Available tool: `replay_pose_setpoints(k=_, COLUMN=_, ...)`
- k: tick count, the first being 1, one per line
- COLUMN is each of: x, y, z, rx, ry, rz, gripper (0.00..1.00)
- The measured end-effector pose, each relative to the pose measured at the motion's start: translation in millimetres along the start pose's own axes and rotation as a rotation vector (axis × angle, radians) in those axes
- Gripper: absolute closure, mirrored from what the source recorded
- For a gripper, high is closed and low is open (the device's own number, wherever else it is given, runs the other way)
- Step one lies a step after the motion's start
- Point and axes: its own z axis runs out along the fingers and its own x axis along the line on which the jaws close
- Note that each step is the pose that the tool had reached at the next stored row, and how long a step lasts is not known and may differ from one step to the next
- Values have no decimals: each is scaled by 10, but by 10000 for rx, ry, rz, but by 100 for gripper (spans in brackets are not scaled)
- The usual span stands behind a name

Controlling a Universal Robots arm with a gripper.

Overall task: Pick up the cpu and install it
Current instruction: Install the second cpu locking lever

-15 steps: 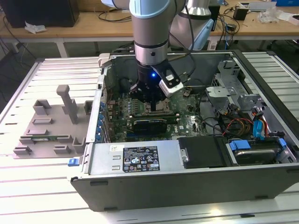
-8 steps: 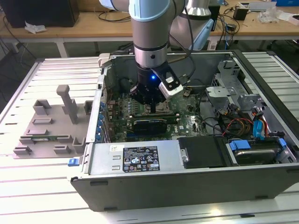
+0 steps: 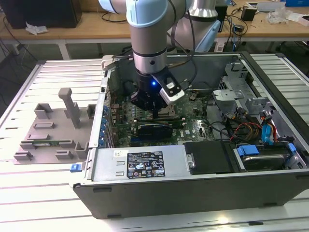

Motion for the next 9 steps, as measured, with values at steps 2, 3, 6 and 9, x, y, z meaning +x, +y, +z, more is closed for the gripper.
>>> replay_pose_setpoints(k=2, x=18, y=1, z=12, rx=19, ry=-130, rz=-22, gripper=89)
replay_pose_setpoints(k=3, x=28, y=2, z=15, rx=25, ry=-221, rz=-28, gripper=89)
replay_pose_setpoints(k=6, x=77, y=5, z=31, rx=48, ry=-531, rz=-47, gripper=89)
replay_pose_setpoints(k=9, x=205, y=14, z=47, rx=50, ry=-662, rz=-50, gripper=89)
